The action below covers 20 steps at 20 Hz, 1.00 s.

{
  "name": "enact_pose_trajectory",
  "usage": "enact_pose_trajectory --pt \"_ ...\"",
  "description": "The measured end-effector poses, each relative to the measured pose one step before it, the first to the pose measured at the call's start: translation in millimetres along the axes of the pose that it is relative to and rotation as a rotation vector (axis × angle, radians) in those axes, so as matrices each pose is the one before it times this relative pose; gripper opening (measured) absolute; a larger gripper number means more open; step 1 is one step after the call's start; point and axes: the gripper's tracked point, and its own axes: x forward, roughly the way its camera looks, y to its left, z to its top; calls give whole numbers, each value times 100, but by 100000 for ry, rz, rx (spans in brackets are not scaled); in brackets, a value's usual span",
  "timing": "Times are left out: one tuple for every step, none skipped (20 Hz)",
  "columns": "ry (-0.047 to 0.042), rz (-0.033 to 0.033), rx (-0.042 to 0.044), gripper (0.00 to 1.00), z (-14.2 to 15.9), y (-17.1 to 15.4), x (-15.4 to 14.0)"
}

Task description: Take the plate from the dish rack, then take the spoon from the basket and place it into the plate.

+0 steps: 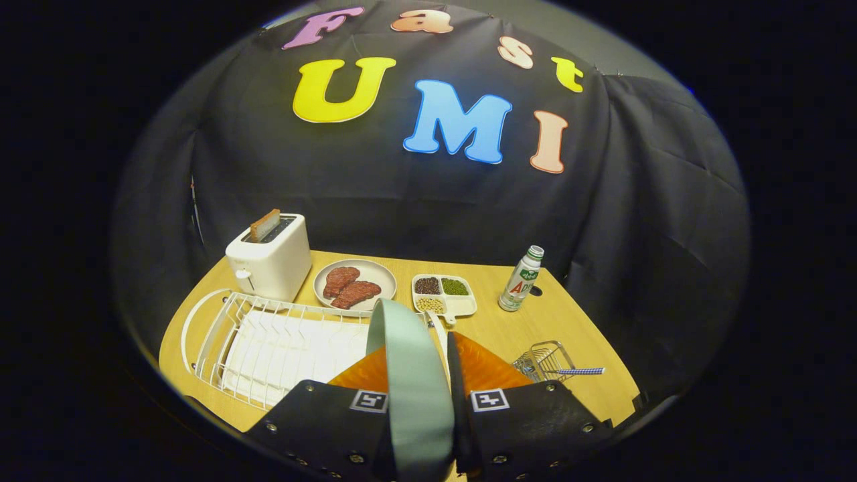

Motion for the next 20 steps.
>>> enact_pose_trajectory --pt "-518 243 -793 29 -313 -357 -1075" --pt "-224 450 -381 29 -337 -357 -1106" --pt "-229 789 -264 29 -569 -223 -900" --pt "164 721 -253 29 -631 -243 -954" --pt "316 715 -473 29 -789 -364 -802" --pt "744 180 -358 29 -861 -371 -615" --pt "852 442 -215 29 -1026 -301 -451" --pt "1153 427 -72 29 -1025 -233 -373" --pt "1248 907 -60 29 -1195 -104 -182" --pt "1439 806 195 29 -1079 -83 61" --pt "1361 971 559 29 -1031 -87 205" --pt "1523 1017 639 29 -926 -6 254" --pt "1173 1059 730 29 -1028 25 362" --pt "1236 967 723 30 -783 -7 347" --pt "1271 724 797 30 -792 -60 400" --pt "1259 737 1164 30 -659 -41 373" --pt "958 727 1771 30 -652 -27 276" --pt "855 830 2248 29 -400 -17 308" --pt "930 850 2661 30 -575 -44 256" --pt "1011 1121 2662 29 -423 1 343"
